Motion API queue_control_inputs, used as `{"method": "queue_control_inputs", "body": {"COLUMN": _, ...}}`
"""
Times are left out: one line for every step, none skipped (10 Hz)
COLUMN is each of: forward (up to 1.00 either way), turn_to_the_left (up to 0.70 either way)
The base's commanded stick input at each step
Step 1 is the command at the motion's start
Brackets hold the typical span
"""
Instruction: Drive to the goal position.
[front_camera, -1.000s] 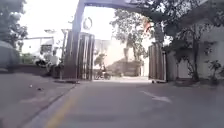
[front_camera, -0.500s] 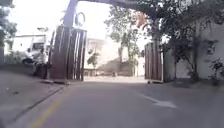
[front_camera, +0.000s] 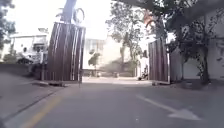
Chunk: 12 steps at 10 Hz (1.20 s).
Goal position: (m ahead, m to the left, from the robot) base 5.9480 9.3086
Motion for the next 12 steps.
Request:
{"method": "queue_control_inputs", "body": {"forward": 1.00, "turn_to_the_left": 0.00}}
{"method": "queue_control_inputs", "body": {"forward": 1.00, "turn_to_the_left": 0.00}}
{"method": "queue_control_inputs", "body": {"forward": 1.00, "turn_to_the_left": 0.00}}
{"method": "queue_control_inputs", "body": {"forward": 1.00, "turn_to_the_left": 0.00}}
{"method": "queue_control_inputs", "body": {"forward": 1.00, "turn_to_the_left": 0.00}}
{"method": "queue_control_inputs", "body": {"forward": 1.00, "turn_to_the_left": 0.00}}
{"method": "queue_control_inputs", "body": {"forward": 1.00, "turn_to_the_left": 0.00}}
{"method": "queue_control_inputs", "body": {"forward": 1.00, "turn_to_the_left": 0.00}}
{"method": "queue_control_inputs", "body": {"forward": 1.00, "turn_to_the_left": 0.00}}
{"method": "queue_control_inputs", "body": {"forward": 1.00, "turn_to_the_left": 0.00}}
{"method": "queue_control_inputs", "body": {"forward": 1.00, "turn_to_the_left": 0.00}}
{"method": "queue_control_inputs", "body": {"forward": 1.00, "turn_to_the_left": 0.00}}
